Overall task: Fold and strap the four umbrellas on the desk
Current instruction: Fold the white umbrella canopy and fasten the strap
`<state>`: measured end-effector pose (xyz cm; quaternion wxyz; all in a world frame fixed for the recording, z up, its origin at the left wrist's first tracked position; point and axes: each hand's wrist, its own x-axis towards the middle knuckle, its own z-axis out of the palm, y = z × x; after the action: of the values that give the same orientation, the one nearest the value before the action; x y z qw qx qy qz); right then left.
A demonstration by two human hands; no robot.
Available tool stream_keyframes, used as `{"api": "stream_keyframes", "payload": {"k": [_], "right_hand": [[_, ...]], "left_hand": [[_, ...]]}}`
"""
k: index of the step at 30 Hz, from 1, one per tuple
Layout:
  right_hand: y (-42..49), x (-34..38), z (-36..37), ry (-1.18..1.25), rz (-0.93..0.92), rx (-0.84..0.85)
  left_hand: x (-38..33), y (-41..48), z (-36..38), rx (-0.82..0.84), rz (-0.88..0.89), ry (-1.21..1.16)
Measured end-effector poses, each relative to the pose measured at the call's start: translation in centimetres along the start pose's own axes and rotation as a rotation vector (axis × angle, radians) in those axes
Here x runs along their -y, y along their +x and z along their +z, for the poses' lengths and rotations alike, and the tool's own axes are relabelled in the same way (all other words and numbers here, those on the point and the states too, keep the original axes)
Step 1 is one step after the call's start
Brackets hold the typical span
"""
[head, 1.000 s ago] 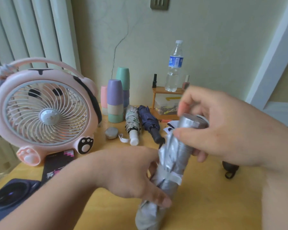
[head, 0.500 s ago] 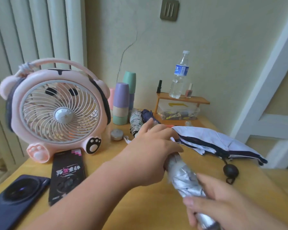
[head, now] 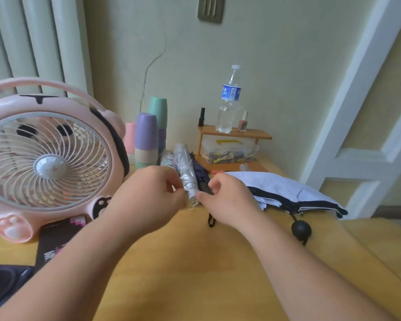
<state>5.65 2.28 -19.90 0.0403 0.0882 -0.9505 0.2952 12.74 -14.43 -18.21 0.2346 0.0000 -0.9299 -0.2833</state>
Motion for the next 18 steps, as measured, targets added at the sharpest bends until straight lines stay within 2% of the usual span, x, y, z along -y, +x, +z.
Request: {"api": "stream_keyframes", "payload": {"k": [4,7,9,14,18], "right_hand": [[-0.8,-5.9,-3.0,-0.138,0.122,-0.08],[-1.2,-11.7,-5.8,-0.317,0.214,-0.251],[-1.3,-15.1,-6.5,-0.322,0.281,-0.322],[-0.3,-18.3,-5.4,-0.265,0.379,-0.162],[0.6,-18.1,-4.9,-0.254,0.383,-0.138]], "left_hand": [[-0.1,-0.2,1.9,0.089,0.011,0.069],[-0.5,-0.8,3.8,0.129,0.041,0.102],[-0.7,-1.4,5.2,0.147,0.061,0.114],[0.0,-2.9,8.1,0.049,0.164,0.139],[0.9,-3.5,8.8,-0.043,0.229,0.096]]}}
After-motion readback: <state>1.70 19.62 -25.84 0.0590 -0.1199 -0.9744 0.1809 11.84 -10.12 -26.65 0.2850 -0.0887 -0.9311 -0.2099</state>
